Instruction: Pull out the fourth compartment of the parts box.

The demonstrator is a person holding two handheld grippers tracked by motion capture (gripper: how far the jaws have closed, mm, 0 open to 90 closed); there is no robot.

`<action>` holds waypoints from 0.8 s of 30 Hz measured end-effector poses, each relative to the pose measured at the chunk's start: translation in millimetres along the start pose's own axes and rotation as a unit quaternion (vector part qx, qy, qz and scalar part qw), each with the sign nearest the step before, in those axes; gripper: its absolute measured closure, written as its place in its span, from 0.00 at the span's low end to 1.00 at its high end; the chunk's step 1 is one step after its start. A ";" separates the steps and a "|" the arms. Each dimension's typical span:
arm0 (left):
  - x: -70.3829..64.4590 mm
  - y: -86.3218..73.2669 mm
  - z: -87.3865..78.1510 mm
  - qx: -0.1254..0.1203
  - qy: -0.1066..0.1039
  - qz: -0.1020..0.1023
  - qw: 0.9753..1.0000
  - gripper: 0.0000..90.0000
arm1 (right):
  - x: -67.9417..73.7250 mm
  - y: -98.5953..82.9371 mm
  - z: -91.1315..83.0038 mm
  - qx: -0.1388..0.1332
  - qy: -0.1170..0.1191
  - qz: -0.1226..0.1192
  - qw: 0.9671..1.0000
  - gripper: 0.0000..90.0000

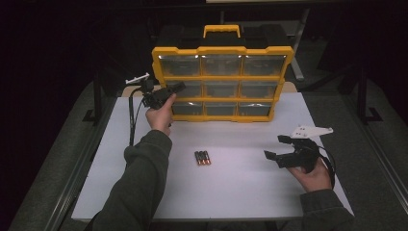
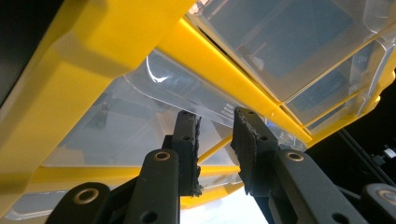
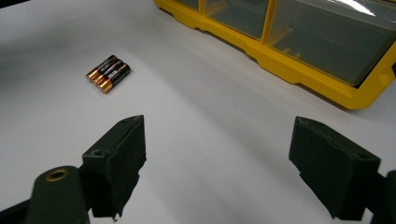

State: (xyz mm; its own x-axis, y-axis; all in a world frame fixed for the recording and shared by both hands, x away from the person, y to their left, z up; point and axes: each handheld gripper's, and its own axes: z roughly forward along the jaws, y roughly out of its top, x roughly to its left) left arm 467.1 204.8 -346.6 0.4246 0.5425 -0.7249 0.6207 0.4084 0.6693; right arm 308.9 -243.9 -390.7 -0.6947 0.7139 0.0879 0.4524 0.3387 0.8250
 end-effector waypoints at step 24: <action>5.0 -3.6 -3.8 -0.010 -0.022 -0.056 0.998 0.86 | -6.2 -4.6 -3.5 -0.001 -0.004 0.012 1.000 0.21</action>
State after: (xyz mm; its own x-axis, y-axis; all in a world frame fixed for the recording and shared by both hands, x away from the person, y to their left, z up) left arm 464.4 208.9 -352.1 0.3827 0.4600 -0.8012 0.6522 0.4798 0.5869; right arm 309.1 -252.0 -393.1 -0.6787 0.7272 0.1025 0.4673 0.3199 0.8242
